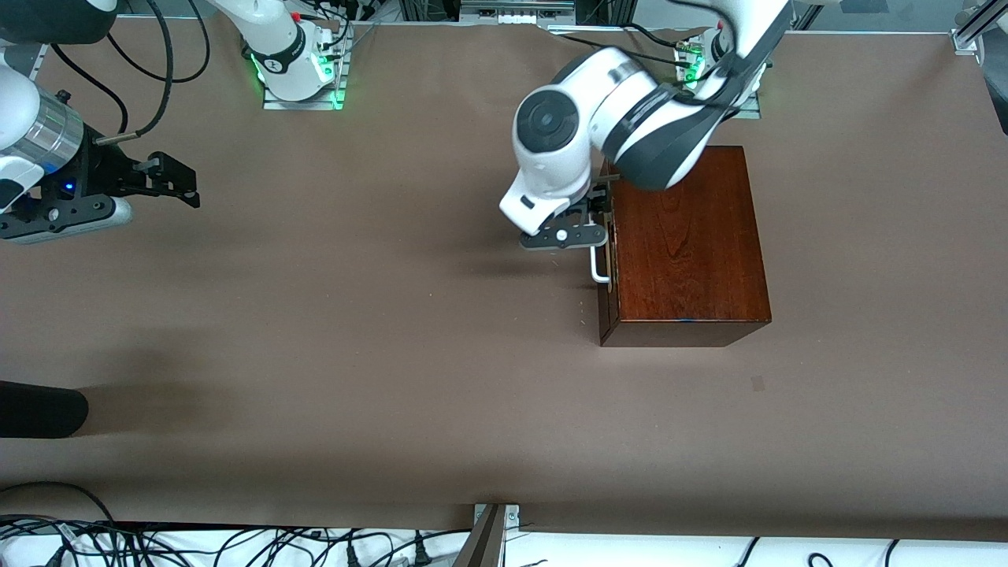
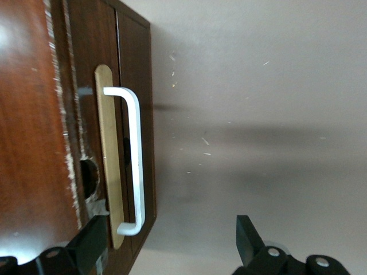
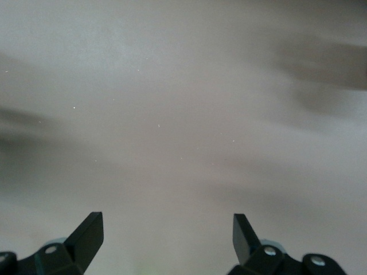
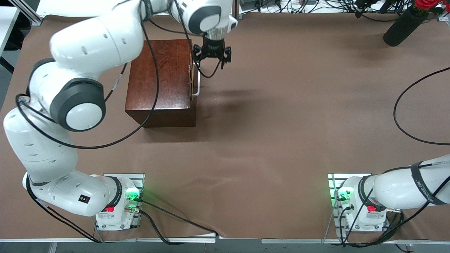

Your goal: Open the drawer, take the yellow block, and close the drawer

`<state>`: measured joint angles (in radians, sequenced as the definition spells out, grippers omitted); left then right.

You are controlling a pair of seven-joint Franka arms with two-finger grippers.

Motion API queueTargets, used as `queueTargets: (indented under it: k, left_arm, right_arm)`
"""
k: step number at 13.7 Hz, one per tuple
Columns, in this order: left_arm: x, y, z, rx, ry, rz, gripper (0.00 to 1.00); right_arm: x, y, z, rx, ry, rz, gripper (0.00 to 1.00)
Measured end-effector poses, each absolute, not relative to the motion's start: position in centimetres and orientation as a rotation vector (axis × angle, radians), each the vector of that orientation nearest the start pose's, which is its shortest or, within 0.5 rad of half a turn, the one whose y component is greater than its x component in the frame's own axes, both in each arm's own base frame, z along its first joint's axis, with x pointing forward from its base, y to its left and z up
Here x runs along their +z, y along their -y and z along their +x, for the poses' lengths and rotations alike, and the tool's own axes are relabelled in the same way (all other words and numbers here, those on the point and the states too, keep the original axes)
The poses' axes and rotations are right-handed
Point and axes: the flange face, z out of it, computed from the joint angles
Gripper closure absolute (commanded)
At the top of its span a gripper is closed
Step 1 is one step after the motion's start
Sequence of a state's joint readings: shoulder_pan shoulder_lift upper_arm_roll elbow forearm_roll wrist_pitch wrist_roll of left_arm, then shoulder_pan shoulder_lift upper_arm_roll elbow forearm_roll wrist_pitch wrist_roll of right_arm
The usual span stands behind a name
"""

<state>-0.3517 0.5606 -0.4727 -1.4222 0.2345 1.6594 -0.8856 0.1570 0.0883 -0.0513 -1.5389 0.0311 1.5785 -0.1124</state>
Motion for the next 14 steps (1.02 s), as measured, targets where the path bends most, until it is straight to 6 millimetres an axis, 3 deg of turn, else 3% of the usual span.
queueTargets:
  k: [2,5,14]
  left_arm:
    - [34.7,43.3,50.7,0.265,0.049,-2.913,0.0]
    - [32.1,43.1,50.2,0.191,0.042,-2.889,0.0]
    - [28.6,42.8,49.4,0.106,0.049,-2.853,0.0]
  right_arm:
    - [59.0,-6.6,57.7,0.076,0.337,-3.096,0.0]
    - [59.0,-6.6,57.7,0.076,0.337,-3.096,0.0]
    - [58.9,-6.6,57.7,0.078,0.337,-3.096,0.0]
